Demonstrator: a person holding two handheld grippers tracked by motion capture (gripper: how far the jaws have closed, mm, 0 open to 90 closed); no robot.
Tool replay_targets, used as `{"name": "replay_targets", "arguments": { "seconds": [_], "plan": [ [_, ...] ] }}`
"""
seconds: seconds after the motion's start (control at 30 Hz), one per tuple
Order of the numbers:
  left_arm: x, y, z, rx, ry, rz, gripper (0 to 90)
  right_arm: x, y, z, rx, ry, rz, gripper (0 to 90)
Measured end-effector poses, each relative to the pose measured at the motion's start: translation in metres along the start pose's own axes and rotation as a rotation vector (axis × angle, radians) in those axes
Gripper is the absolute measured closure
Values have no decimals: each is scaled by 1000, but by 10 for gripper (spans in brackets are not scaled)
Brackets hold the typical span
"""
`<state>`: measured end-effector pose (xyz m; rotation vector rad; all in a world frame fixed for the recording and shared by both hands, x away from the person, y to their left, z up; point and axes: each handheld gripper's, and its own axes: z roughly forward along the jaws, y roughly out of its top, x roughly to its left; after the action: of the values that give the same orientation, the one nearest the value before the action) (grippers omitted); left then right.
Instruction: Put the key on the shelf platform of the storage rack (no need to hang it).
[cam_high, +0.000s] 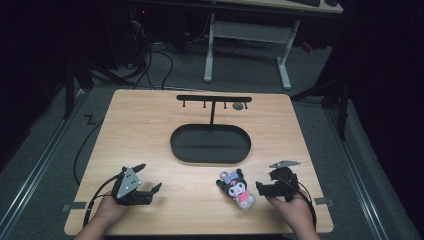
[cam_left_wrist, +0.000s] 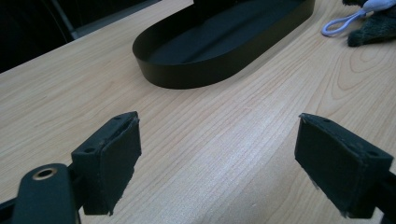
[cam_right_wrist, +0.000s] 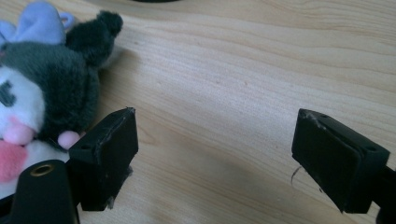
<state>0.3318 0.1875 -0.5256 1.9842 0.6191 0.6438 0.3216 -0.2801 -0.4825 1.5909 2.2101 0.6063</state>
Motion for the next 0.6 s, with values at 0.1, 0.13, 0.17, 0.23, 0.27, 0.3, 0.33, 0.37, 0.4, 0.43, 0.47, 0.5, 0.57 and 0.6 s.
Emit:
{"name": "replay_targets", "arguments": {
  "seconds": [0.1, 0.13, 0.17, 0.23, 0.27, 0.3, 0.33, 0.37, 0.4, 0.43, 0.47, 0.5, 0.57, 0.6],
  "plan": [
    [-1, 0, -1, -5, -2, 3, 154, -1, 0, 1, 25, -10, 1, 149],
    [-1, 0, -1, -5, -2, 3, 154, -1, 0, 1, 27, -7, 0, 149],
    [0, 0, -1, -2, -2, 5, 154, -1, 0, 1, 27, -7, 0, 149],
    [0, 0, -1, 0, 1, 1, 154, 0, 2, 0, 33, -12, -14, 154],
    [0, 0, -1, 0, 0, 2, 154, 0, 3, -1, 35, -14, -15, 155],
    [0, 0, -1, 0, 0, 2, 154, 0, 3, -1, 35, -14, -15, 155],
    [0, 0, -1, 0, -1, 3, 154, 0, 4, -1, 39, -17, -19, 156],
    [0, 0, -1, 0, -2, 4, 154, 0, 5, -1, 46, -23, -22, 157],
    [0, 0, 0, 0, -3, 5, 154, 0, 6, -1, 53, -27, -25, 158],
    [0, 0, 0, 0, -5, 6, 154, 0, 7, 0, 62, -27, -27, 171],
    [0, 0, 0, 0, -6, 6, 154, 0, 7, 0, 77, -25, -29, 193],
    [0, 0, 0, 1, -9, 6, 154, 0, 8, 0, 85, -21, -29, 202],
    [0, 0, 0, -1, -9, 4, 154, 2, 10, -1, 110, -22, -34, 209],
    [0, 0, 0, -1, -9, 4, 154, 2, 10, -1, 110, -22, -34, 209]
  ]
}}
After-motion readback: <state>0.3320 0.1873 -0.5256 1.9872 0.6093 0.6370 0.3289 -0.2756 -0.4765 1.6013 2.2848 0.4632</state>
